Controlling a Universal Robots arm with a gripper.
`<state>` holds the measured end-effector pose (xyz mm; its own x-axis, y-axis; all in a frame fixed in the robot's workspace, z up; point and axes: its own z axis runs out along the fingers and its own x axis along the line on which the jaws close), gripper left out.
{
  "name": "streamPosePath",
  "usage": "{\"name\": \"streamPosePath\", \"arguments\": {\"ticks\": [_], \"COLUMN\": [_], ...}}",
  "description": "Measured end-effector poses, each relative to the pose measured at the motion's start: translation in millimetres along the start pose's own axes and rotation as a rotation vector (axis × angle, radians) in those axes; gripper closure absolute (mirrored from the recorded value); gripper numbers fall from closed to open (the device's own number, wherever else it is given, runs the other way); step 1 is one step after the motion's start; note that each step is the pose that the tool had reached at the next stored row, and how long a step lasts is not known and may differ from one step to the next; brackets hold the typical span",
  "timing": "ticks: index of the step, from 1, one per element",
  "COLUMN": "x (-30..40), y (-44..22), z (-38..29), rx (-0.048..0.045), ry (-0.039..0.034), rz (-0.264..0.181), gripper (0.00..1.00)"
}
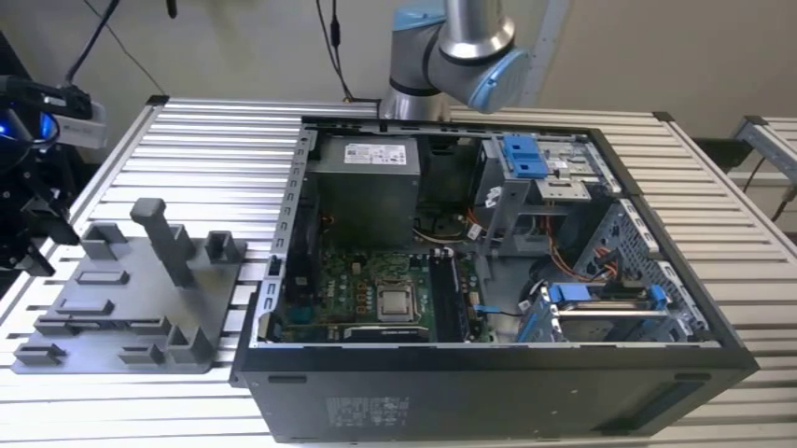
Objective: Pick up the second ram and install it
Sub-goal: 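Pick up the second ram and move it above second insertion slot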
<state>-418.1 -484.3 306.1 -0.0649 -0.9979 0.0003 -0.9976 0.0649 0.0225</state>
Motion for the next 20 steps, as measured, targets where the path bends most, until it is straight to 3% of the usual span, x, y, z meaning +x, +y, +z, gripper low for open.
{"name": "streamPosePath", "arguments": {"ticks": [9, 20], "x": [0.0, 0.0], "y": [-0.2, -0.1], "z": [10.0, 17.6], "rx": [0.0002, 0.0001], "ry": [0.0025, 0.0026], "rz": [0.0, 0.0], "gripper": [0.52, 0.52]}}
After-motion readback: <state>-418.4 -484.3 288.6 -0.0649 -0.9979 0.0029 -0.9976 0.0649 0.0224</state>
